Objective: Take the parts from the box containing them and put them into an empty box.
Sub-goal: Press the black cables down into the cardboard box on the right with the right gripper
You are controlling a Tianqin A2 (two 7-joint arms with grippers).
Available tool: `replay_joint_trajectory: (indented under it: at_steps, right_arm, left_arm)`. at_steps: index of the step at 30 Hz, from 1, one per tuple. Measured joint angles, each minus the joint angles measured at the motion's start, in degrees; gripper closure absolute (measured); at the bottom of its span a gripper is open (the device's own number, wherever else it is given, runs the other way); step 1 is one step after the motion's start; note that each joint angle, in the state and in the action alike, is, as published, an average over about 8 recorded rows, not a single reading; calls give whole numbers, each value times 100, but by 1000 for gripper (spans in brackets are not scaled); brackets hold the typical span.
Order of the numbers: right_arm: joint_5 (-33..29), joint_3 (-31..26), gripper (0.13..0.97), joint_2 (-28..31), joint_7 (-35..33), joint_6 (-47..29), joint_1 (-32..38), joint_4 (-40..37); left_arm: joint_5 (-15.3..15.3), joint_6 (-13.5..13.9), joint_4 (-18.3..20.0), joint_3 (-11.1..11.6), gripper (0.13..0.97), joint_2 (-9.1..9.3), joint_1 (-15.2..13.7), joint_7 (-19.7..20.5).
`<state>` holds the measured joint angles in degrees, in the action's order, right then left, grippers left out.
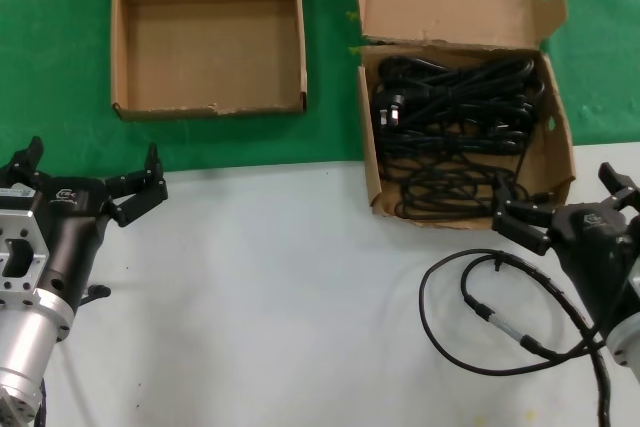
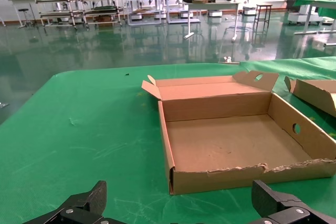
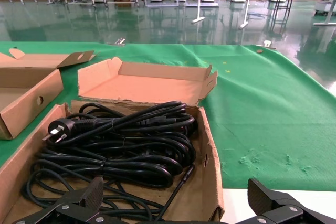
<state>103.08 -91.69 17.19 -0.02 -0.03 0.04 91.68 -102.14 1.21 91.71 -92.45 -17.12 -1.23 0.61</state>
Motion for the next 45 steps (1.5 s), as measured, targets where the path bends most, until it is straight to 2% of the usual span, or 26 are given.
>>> replay_joint_trajectory:
  at_steps: [16, 25, 29, 34, 39, 42, 43, 45]
  right_arm:
    - [0, 0, 129, 0, 0, 0, 0, 0]
    - [2, -9, 129, 13, 0, 13, -3, 4]
    - [25, -104, 129, 133, -21, 86, -11, 42]
    - [95, -452, 129, 617, -187, 253, 18, 202]
    - [92, -1036, 129, 1483, -602, 343, 234, 430]
    - [-147, -1372, 129, 2031, -875, 216, 471, 545]
    - [-291, -1454, 129, 2183, -946, 127, 558, 573]
    - [-665, -1563, 129, 2421, -1048, -115, 734, 612]
  left_arm:
    - [0, 0, 0, 0, 140, 0, 0, 0]
    - [0, 0, 0, 0, 206, 0, 0, 0]
    - [0, 0, 0, 0, 272, 0, 0, 0]
    - [0, 0, 0, 0, 337, 0, 0, 0]
    - [0, 0, 0, 0, 460, 0, 0, 0]
    - [0, 0, 0, 0, 533, 0, 0, 0]
    - [0, 0, 0, 0, 533, 0, 0, 0]
    - [0, 0, 0, 0, 584, 0, 0, 0]
